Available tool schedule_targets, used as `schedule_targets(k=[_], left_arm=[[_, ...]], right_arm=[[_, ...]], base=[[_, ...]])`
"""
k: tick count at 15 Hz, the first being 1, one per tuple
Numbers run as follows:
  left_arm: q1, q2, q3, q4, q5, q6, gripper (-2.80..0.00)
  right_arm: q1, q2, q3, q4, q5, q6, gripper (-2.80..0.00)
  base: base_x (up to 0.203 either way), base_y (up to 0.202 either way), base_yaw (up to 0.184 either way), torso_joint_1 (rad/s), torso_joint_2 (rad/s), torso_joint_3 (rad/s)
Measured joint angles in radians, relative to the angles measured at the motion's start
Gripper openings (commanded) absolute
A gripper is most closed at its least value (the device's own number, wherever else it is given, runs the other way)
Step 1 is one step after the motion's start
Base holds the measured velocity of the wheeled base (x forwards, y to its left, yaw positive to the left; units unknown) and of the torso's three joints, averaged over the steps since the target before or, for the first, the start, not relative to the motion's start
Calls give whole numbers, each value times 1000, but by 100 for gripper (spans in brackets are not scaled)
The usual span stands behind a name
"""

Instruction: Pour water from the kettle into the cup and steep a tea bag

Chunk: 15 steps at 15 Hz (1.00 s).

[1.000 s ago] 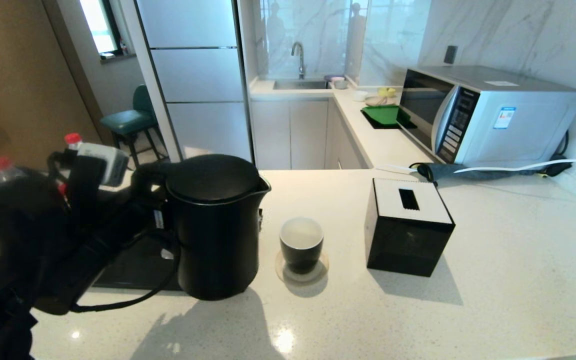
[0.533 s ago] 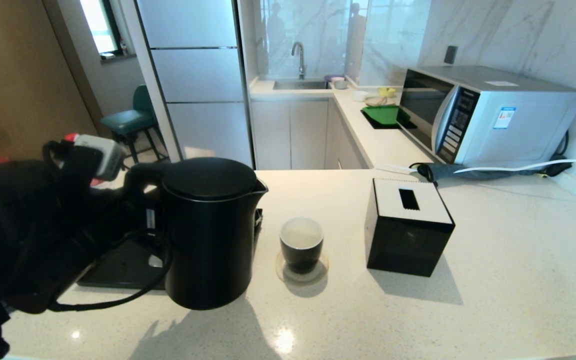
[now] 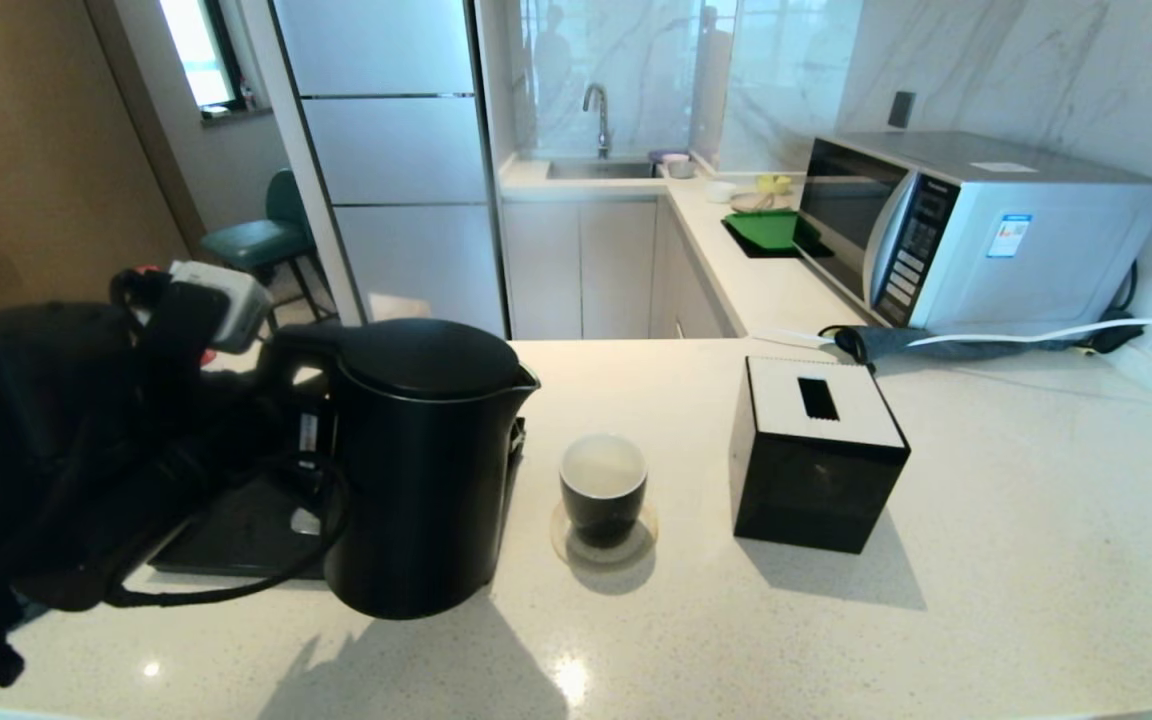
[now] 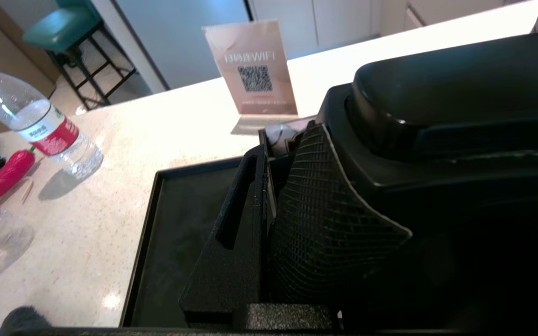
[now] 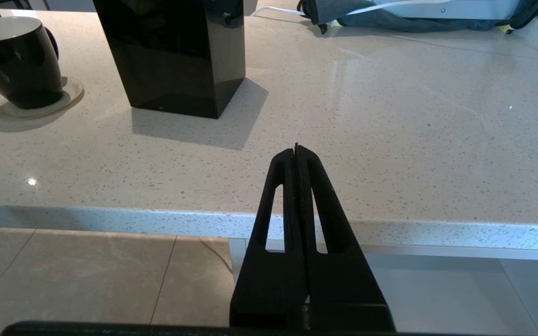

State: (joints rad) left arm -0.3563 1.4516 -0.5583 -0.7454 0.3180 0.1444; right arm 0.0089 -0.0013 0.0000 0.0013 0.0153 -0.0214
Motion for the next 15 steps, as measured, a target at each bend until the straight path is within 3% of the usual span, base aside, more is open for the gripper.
schedule_targets(k=[6, 15], left_arm=[[-60, 67, -73, 13, 87, 26, -280], [-69, 96, -153, 161, 91, 105, -280]], right_arm=[[0, 0, 0, 0, 0, 0, -280], [0, 0, 0, 0, 0, 0, -280]], base=[[0, 0, 0, 0, 0, 0], [0, 0, 0, 0, 0, 0]])
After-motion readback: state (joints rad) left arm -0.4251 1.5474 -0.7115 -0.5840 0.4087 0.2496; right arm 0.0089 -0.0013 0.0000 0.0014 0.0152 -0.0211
